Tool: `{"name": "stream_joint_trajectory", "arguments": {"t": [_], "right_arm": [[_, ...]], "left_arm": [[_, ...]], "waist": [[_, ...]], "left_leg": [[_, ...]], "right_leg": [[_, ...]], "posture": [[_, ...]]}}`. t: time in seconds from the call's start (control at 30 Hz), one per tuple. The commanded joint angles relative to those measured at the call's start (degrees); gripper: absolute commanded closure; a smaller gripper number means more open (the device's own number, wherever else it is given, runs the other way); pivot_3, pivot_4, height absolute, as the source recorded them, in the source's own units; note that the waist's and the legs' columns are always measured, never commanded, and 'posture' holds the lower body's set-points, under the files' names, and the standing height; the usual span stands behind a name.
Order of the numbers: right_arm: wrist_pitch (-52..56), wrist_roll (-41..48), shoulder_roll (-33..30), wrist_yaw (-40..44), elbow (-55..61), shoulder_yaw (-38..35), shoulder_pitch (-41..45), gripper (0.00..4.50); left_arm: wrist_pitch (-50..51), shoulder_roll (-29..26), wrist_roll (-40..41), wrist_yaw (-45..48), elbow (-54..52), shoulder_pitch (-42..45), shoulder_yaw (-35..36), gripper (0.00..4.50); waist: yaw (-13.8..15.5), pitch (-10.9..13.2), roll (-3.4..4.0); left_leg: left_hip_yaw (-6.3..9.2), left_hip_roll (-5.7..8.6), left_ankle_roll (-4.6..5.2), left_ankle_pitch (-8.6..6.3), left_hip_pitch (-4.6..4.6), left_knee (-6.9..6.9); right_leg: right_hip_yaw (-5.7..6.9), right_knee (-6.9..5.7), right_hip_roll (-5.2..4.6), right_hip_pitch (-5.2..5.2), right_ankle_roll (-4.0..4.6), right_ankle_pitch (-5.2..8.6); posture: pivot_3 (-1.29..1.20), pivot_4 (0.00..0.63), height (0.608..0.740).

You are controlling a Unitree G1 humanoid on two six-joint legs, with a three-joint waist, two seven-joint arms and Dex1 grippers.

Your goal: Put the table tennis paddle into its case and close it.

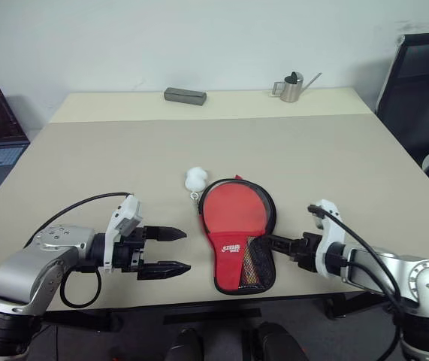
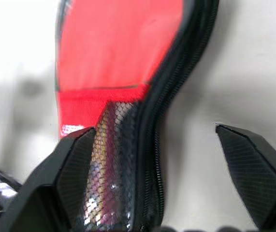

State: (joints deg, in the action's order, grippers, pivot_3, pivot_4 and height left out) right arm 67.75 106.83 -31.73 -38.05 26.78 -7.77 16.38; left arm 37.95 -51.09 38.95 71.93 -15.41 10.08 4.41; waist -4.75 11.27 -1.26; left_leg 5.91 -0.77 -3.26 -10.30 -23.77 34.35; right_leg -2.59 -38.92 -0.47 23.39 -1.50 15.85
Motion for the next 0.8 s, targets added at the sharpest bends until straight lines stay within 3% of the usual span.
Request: {"name": "stream_joint_trajectory", "arguments": {"t": [0.03,0.23,0.47,0.63,0.8], "right_arm": [[-2.6,-5.0,-3.5,11.7,2.7,-0.3,4.4,0.12],[-7.1,-27.7,-8.7,33.0,0.0,4.6,11.7,0.12],[-18.7,-49.9,-16.4,69.4,3.1,16.6,16.0,0.12],[-22.2,-60.0,-14.7,77.3,-0.8,22.0,18.3,0.12],[-26.1,-69.7,-1.3,75.1,-14.7,27.4,22.8,0.12]], "left_arm": [[-1.4,0.7,-0.2,-0.4,0.0,1.1,0.5,0.0],[-1.5,3.5,-0.5,-5.2,1.7,3.5,1.8,0.0],[-5.3,5.2,-5.2,-11.9,5.8,5.3,3.5,0.0],[-7.7,6.6,-7.1,-14.9,7.4,5.8,4.4,0.0],[-8.4,7.3,-7.8,-16.1,9.3,7.9,4.4,0.0]], "waist": [[0.1,0.0,-0.02],[0.9,0.0,-0.03],[1.7,0.0,0.0],[1.7,0.0,-0.03],[1.4,-0.1,-0.21]], "left_leg": [[0.03,-0.03,0.0,0.0,0.01,0.0],[0.05,0.0,0.0,0.0,-0.05,0.01],[0.09,0.0,-0.01,-0.01,-0.07,-0.08],[0.08,0.0,-0.03,-0.02,-0.07,-0.06],[0.05,-0.02,-0.04,-0.01,0.02,-0.01]], "right_leg": [[0.02,0.0,0.04,0.0,0.01,0.0],[0.03,0.07,0.05,-0.01,0.0,0.0],[0.1,0.07,0.05,0.04,-0.23,-0.13],[0.1,0.06,0.03,0.04,-0.28,-0.16],[0.08,0.01,0.04,0.0,-0.27,-0.24]], "posture": [[0.0,0.15,0.74],[0.0,0.15,0.74],[0.0,0.15,0.74],[0.0,0.15,0.74],[0.0,0.15,0.74]]}}
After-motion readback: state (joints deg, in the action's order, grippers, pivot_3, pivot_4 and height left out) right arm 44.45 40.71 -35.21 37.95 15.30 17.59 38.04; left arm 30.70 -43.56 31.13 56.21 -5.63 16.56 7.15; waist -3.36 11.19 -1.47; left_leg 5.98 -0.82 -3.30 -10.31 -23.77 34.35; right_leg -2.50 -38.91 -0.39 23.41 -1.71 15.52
